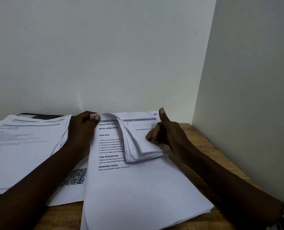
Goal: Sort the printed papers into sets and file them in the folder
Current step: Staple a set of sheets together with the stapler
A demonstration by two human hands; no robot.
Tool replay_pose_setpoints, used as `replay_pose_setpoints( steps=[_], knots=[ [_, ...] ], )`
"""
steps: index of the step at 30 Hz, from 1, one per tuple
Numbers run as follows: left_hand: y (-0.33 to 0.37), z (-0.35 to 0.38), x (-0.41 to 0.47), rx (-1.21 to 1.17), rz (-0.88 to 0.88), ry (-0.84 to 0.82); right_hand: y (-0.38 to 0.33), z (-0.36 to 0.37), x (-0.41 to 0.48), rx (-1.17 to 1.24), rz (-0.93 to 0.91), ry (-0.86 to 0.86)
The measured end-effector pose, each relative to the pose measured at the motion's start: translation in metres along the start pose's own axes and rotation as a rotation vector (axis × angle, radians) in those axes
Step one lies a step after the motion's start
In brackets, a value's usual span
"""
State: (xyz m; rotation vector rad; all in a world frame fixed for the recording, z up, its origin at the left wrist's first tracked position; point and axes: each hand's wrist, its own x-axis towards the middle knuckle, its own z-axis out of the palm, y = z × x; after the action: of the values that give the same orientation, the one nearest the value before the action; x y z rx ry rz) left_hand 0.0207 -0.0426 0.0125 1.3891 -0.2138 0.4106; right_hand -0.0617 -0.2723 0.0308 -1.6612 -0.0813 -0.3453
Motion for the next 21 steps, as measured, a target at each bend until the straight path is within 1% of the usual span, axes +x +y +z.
replay_pose_setpoints(
  steps=[1, 2, 3, 4, 5, 8, 10, 13, 16, 21],
  knots=[
    [0.001, 0.001, -0.001, -0.004, 0.004, -0.005, 0.002, 0.001, 0.001, -0.047, -0.041, 0.059],
    [0.001, 0.001, -0.001, -0.011, 0.006, -0.01, 0.006, 0.0, 0.003, -0.145, -0.117, 0.165],
    [0.001, 0.001, -0.001, -0.018, 0.006, -0.013, 0.009, -0.003, 0.005, -0.207, -0.152, 0.267],
    [0.002, 0.001, -0.002, -0.021, 0.003, -0.014, 0.01, -0.005, 0.006, -0.232, -0.158, 0.333],
    [0.001, 0.002, -0.002, -0.02, 0.001, -0.015, 0.012, -0.006, 0.007, -0.239, -0.143, 0.362],
    [0.001, 0.002, -0.003, -0.029, -0.004, -0.02, 0.013, -0.01, 0.008, -0.286, -0.089, 0.346],
    [0.001, 0.002, -0.002, -0.018, 0.0, -0.028, 0.013, -0.008, 0.008, -0.255, -0.087, 0.364],
    [0.0, 0.001, -0.002, -0.006, 0.006, -0.031, 0.013, -0.01, 0.008, -0.233, -0.156, 0.402],
    [0.0, 0.002, -0.002, -0.002, 0.009, -0.019, 0.01, -0.013, 0.006, -0.311, -0.227, 0.409],
    [-0.001, 0.0, -0.001, -0.003, -0.009, -0.03, 0.008, -0.009, 0.005, -0.455, -0.295, 0.461]
  ],
)
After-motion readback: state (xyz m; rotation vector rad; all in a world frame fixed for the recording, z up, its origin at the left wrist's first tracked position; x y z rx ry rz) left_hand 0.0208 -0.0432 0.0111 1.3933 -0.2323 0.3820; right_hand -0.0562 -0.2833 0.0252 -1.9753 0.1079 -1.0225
